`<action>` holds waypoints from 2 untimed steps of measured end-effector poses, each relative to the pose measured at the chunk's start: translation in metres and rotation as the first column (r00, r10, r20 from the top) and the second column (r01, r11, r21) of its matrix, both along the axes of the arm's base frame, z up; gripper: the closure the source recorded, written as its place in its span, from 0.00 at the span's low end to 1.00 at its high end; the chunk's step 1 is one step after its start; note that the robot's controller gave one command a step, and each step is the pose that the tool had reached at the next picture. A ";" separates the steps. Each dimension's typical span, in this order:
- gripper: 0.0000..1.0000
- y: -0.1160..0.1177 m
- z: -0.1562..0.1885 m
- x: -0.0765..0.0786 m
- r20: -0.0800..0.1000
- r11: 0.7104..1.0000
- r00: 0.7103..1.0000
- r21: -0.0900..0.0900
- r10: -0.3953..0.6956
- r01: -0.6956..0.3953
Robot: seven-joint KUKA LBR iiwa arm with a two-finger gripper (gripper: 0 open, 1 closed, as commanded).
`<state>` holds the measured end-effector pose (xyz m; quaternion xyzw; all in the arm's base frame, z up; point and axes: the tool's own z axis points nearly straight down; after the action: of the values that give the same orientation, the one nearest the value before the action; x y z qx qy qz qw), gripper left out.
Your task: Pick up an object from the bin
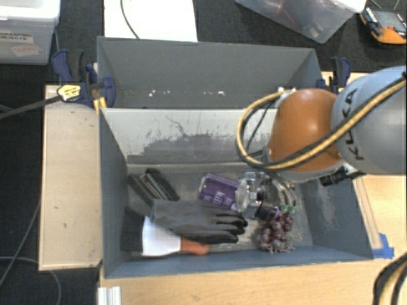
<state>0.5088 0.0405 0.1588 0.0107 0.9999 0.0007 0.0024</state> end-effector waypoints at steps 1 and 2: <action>1.00 -0.001 0.013 -0.001 0.005 1.000 1.000 0.001 -0.029 0.029; 1.00 -0.044 0.038 0.073 0.010 0.986 0.986 0.001 -0.166 0.166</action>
Offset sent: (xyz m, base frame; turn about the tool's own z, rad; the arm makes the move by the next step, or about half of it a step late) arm 0.0701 -0.0416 0.0355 0.1616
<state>0.5821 -0.0038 0.1969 0.0939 0.9956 0.0008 0.0076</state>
